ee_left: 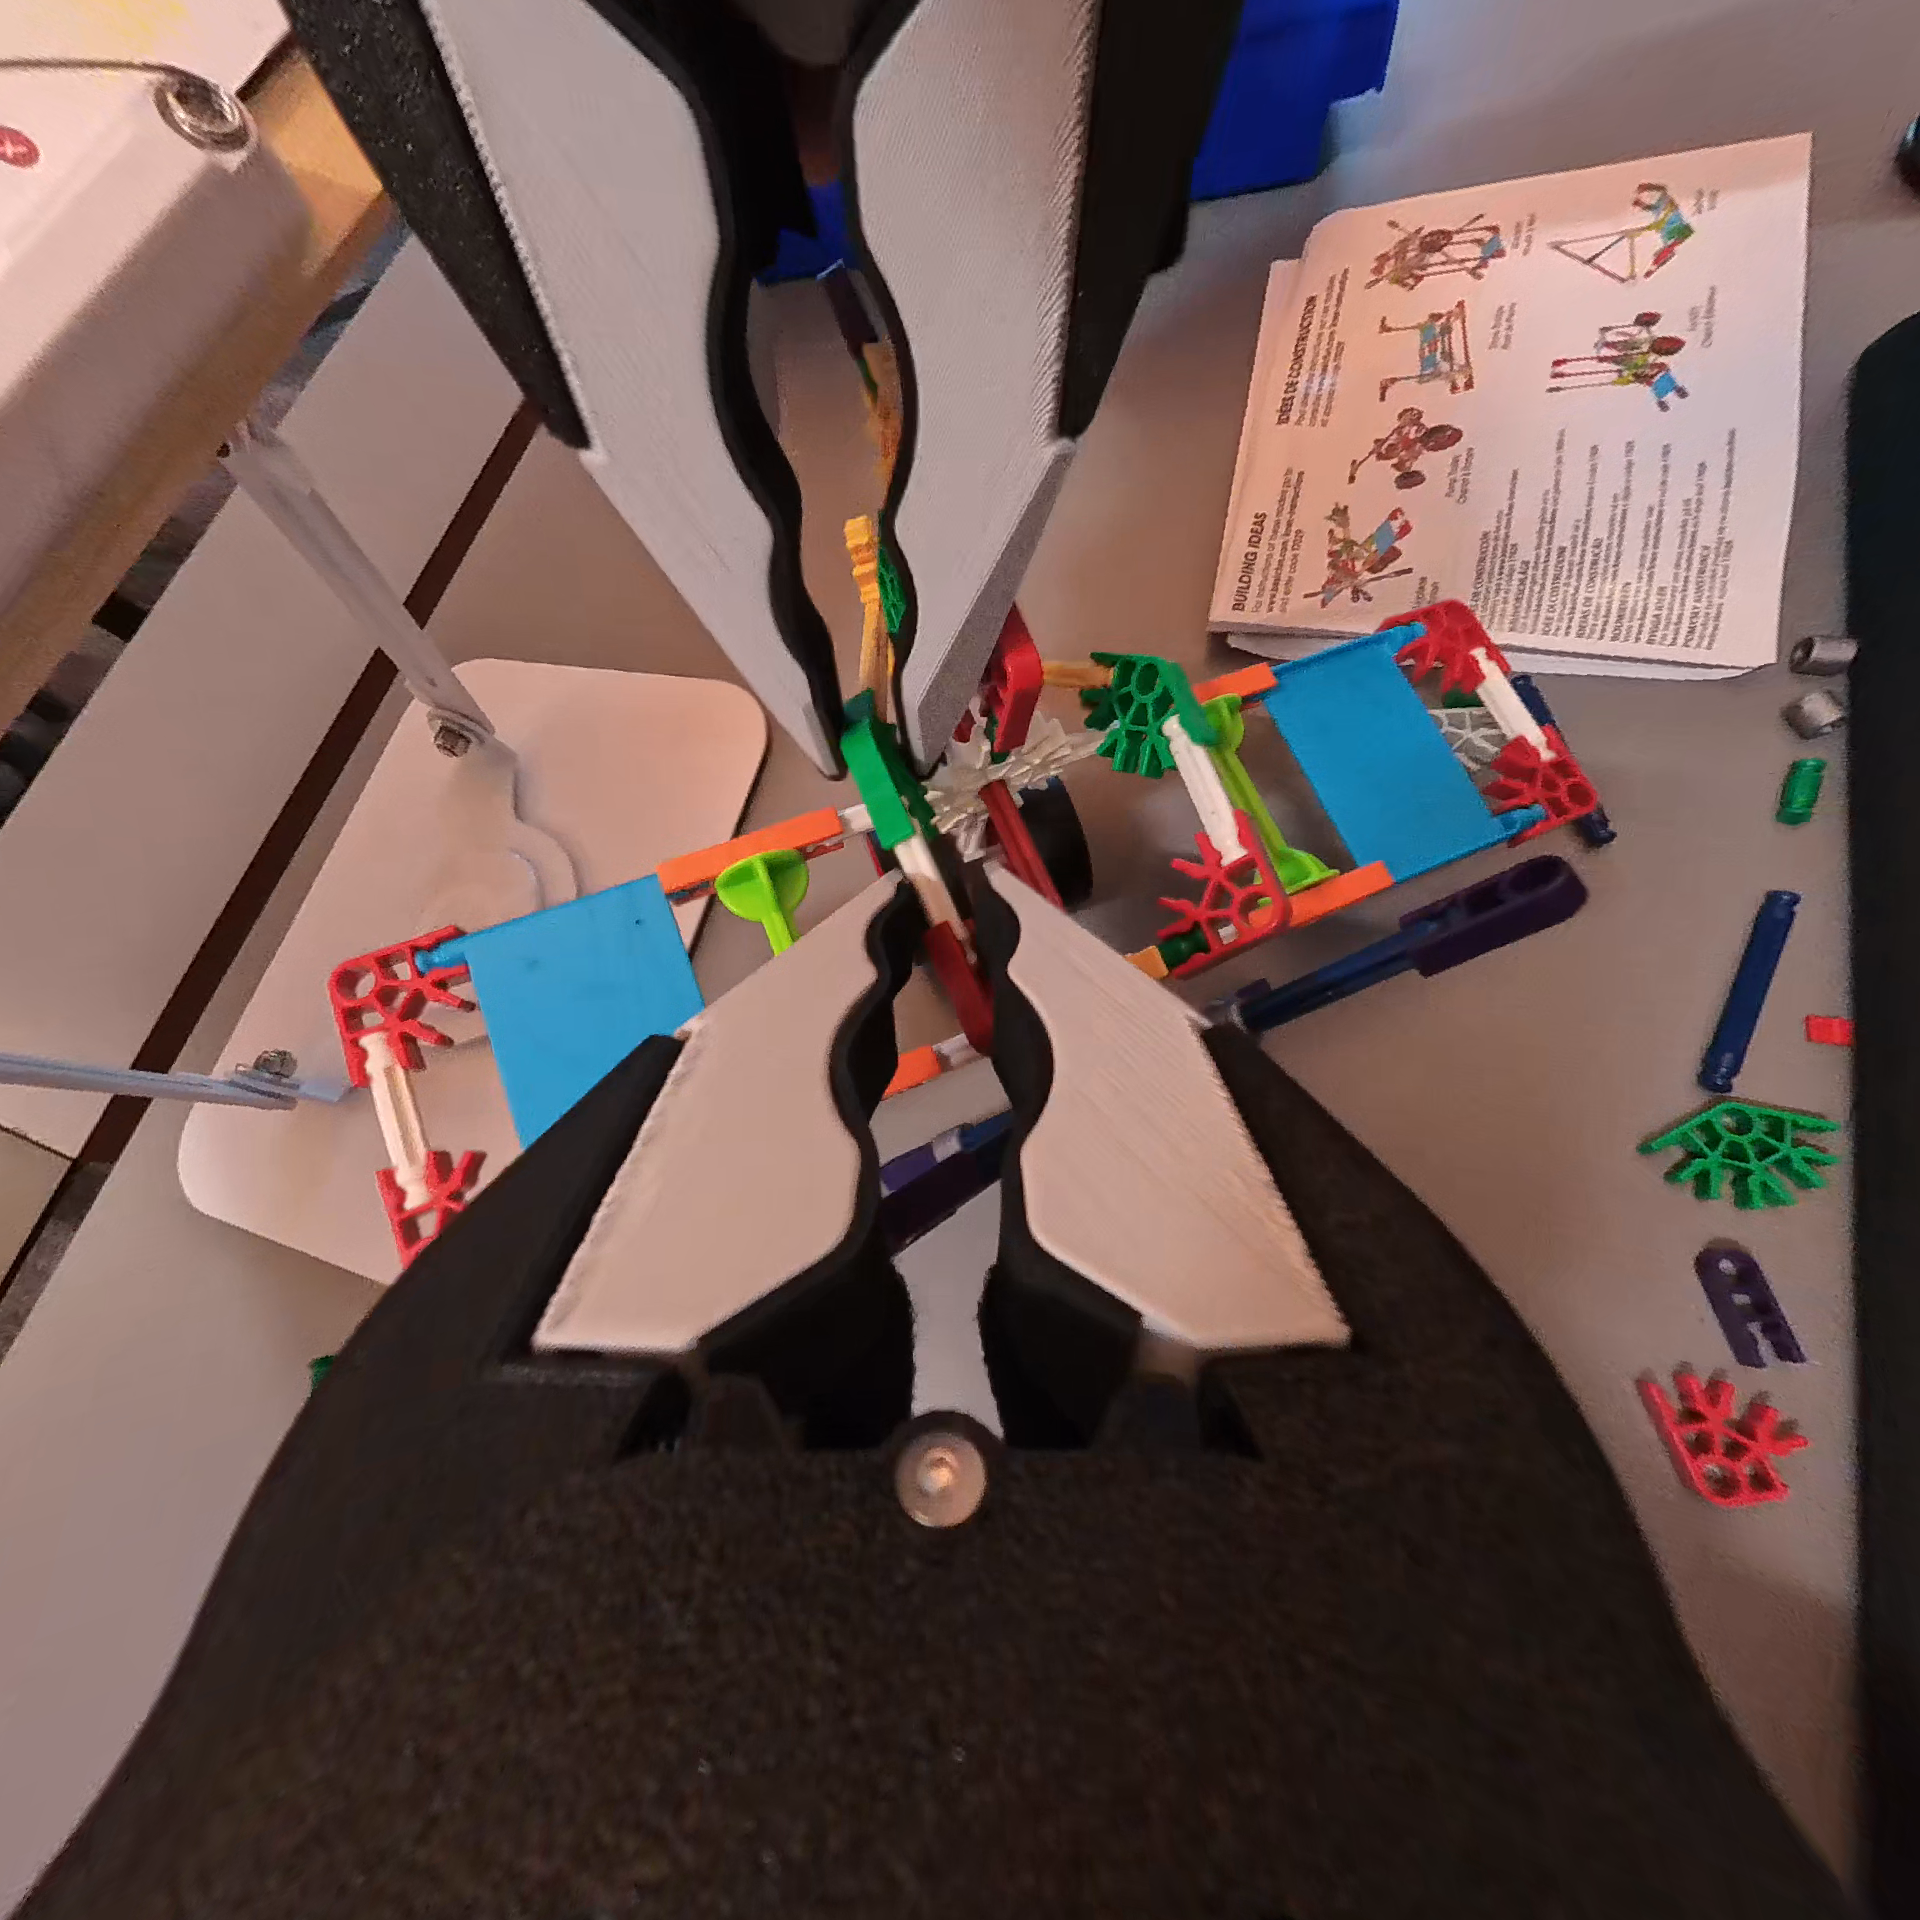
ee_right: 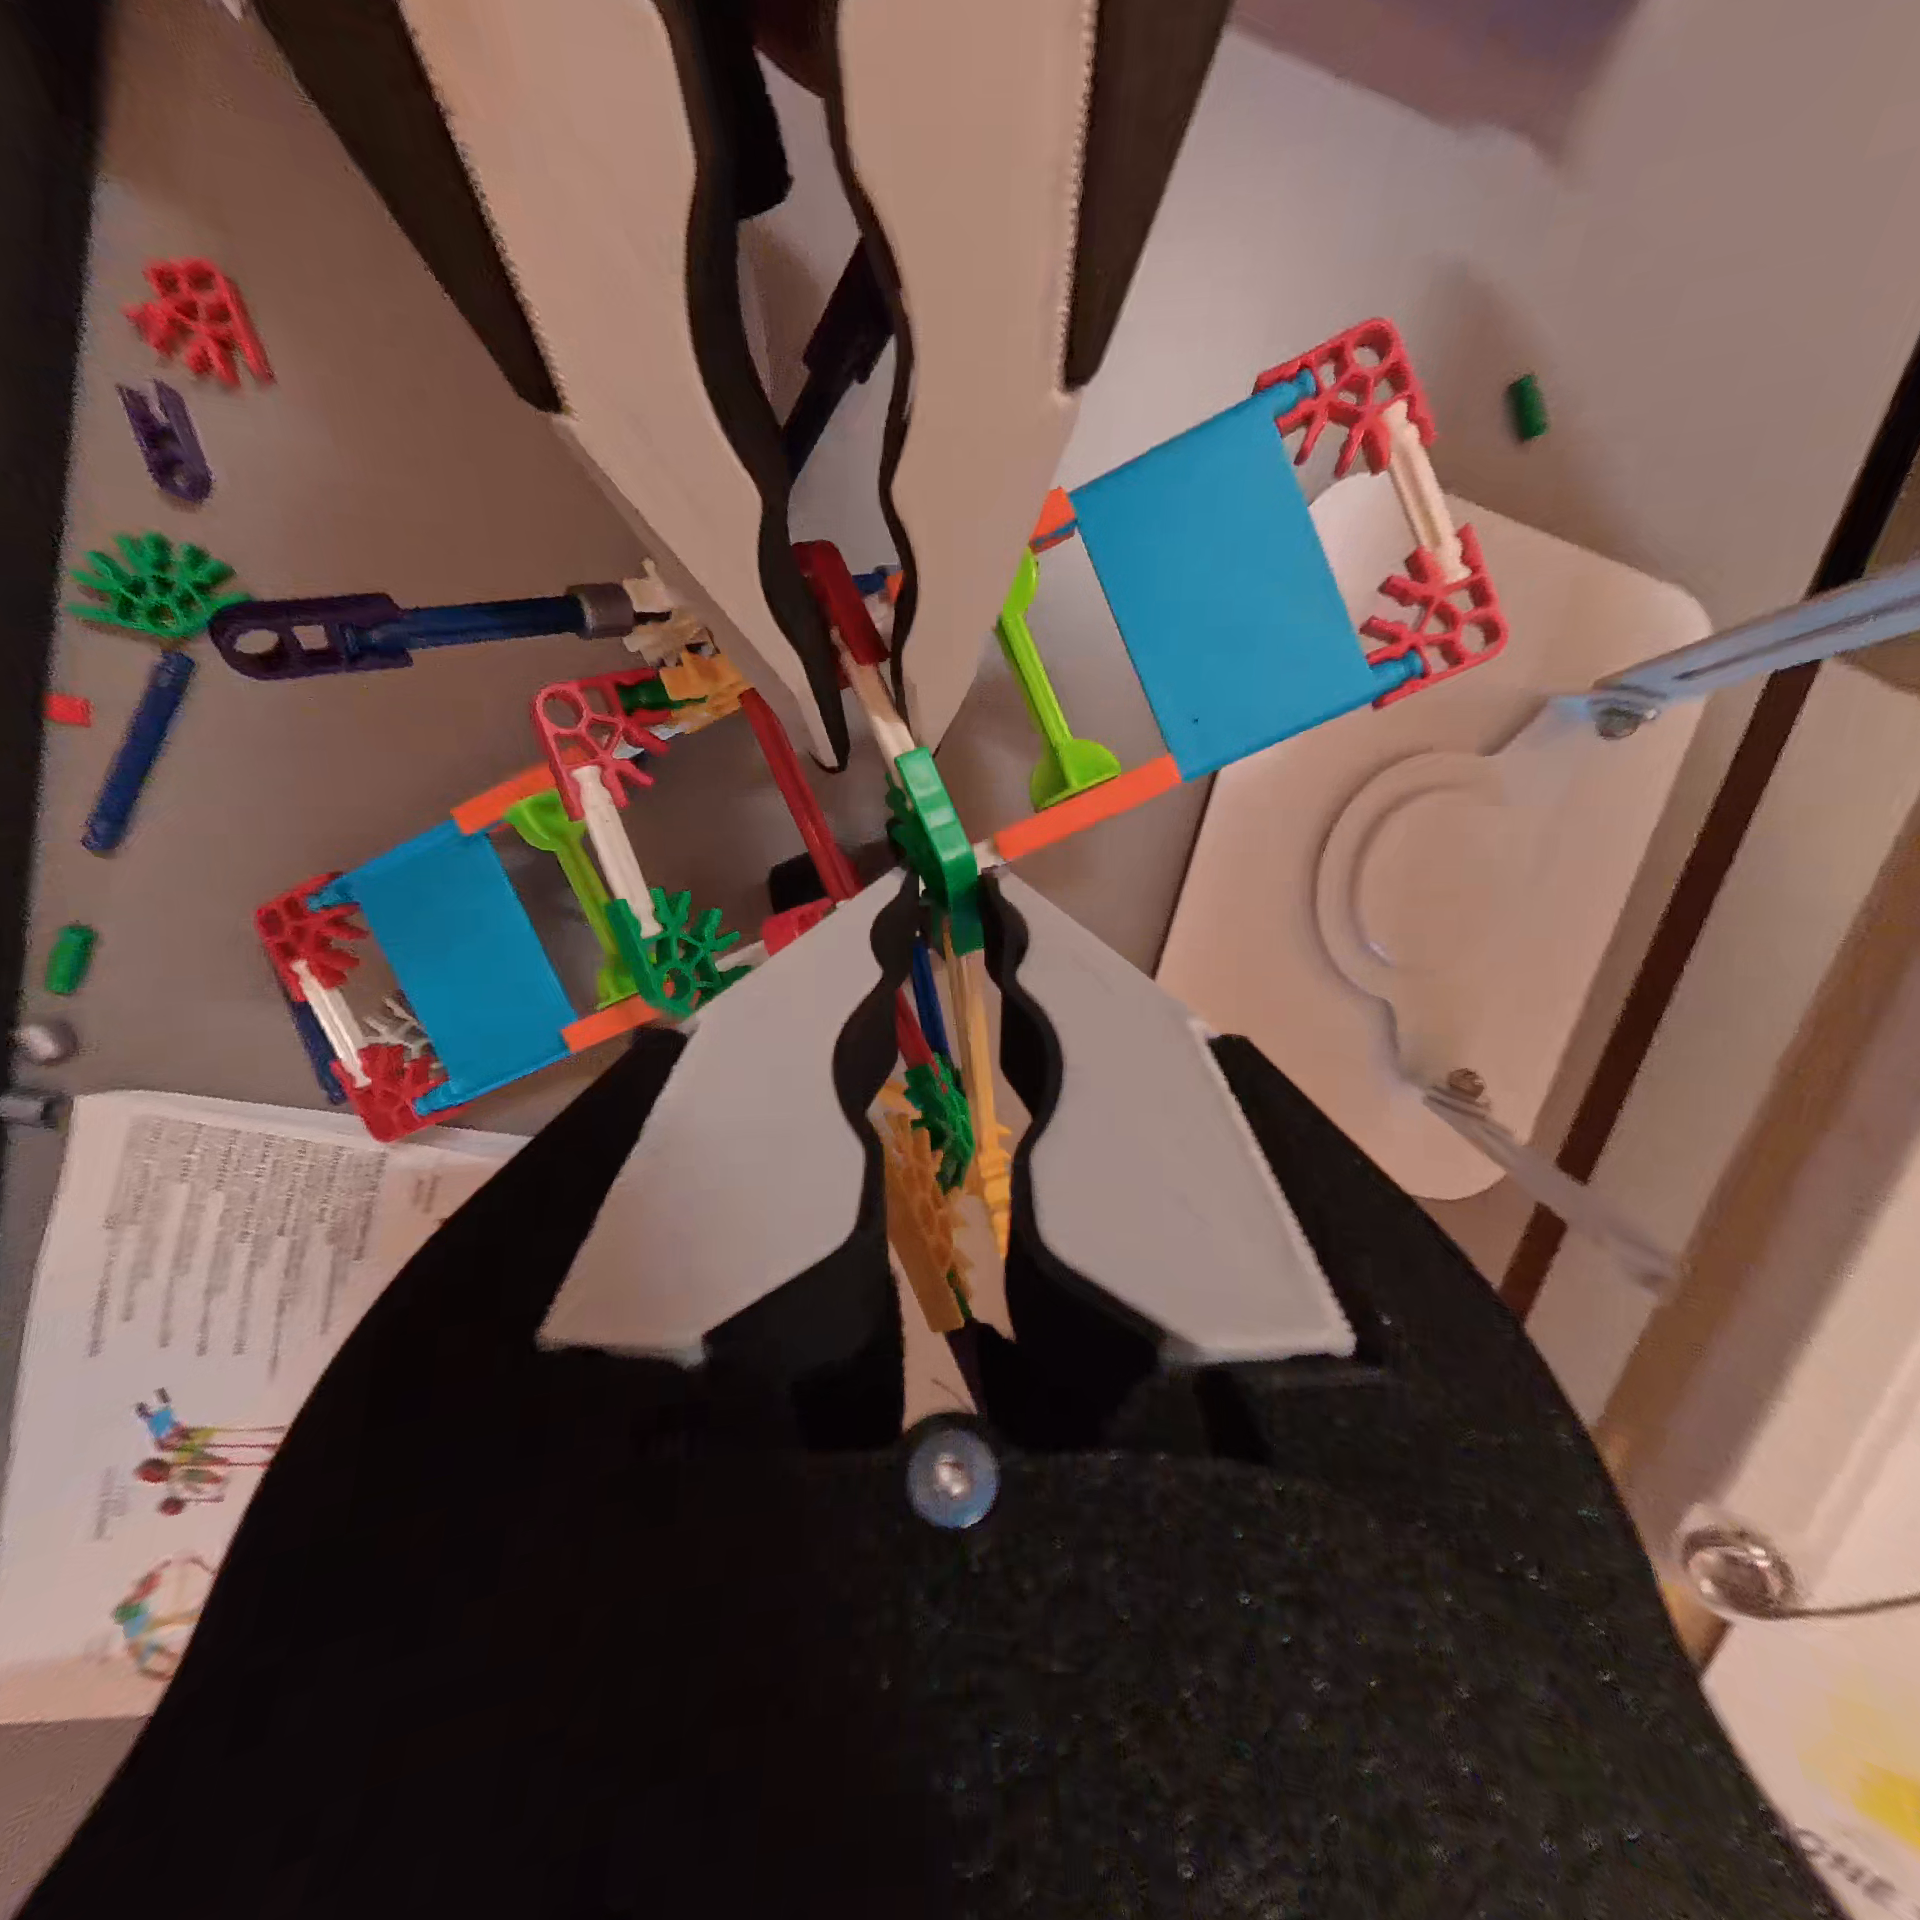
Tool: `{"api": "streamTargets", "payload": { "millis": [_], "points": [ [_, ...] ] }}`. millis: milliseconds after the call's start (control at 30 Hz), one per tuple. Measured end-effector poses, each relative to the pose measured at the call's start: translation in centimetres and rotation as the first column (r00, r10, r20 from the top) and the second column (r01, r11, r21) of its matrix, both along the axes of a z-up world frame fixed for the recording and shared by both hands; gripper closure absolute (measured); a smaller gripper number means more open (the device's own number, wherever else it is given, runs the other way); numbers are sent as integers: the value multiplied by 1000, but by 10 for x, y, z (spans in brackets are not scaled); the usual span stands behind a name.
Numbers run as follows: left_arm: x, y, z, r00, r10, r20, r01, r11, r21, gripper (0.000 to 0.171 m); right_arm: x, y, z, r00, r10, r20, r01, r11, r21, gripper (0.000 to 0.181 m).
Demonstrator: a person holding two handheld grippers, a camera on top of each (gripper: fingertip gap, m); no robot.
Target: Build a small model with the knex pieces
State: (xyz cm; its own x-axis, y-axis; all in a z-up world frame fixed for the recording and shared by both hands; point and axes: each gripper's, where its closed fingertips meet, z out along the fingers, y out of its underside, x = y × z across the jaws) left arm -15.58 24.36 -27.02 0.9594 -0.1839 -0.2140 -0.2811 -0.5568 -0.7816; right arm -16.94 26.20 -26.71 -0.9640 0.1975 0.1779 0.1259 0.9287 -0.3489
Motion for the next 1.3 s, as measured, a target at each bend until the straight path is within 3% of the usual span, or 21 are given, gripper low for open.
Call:
{"api": "streamTargets", "payload": {
  "millis": [67,167,267,367,467,633,733,867,900,967,1033,1100,1200,1300],
  "points": [
    [1,0,0,1000,-5,13,5,1000,2,162,0,-1,-1,1000,3,16,-3,1000,6,170],
    [-3,-1,1,997,21,78,-22,1000,9,163,-6,-1,0,995,37,-89,-33,999,37,172],
    [0,-1,6,958,11,286,-26,998,49,165,-7,-2,3,970,54,-239,-37,996,76,174],
    [-2,0,9,897,7,442,-44,996,74,166,-12,-1,9,910,48,-413,-2,994,111,174],
    [-3,1,10,869,-4,495,-46,995,88,167,-15,0,15,830,75,-553,37,981,189,174],
    [-5,1,15,824,-5,567,-68,992,108,168,-19,0,28,590,182,-786,115,945,306,174],
    [-5,1,21,775,-45,630,-61,987,145,168,-20,0,36,384,286,-878,178,910,375,176],
    [-3,2,21,756,-63,651,-48,987,151,168,-18,0,38,225,325,-918,222,901,373,175],
    [-2,2,19,762,-62,645,-44,988,147,168,-18,0,37,211,322,-923,222,903,367,174],
    [-1,2,18,789,-73,610,-24,989,149,168,-17,0,35,291,269,-918,171,929,327,173],
    [3,2,18,813,-83,576,1,990,141,168,-11,1,33,489,185,-852,61,968,245,171],
    [5,4,16,851,-80,519,18,992,123,167,-8,4,34,678,98,-729,21,988,152,153],
    [5,2,16,880,-74,470,26,994,109,167,-6,3,30,877,1,-481,5,1000,11,148],
    [4,-1,16,900,-88,428,43,993,114,167,-4,-3,24,982,-36,-183,12,992,-129,147]
  ]
}}
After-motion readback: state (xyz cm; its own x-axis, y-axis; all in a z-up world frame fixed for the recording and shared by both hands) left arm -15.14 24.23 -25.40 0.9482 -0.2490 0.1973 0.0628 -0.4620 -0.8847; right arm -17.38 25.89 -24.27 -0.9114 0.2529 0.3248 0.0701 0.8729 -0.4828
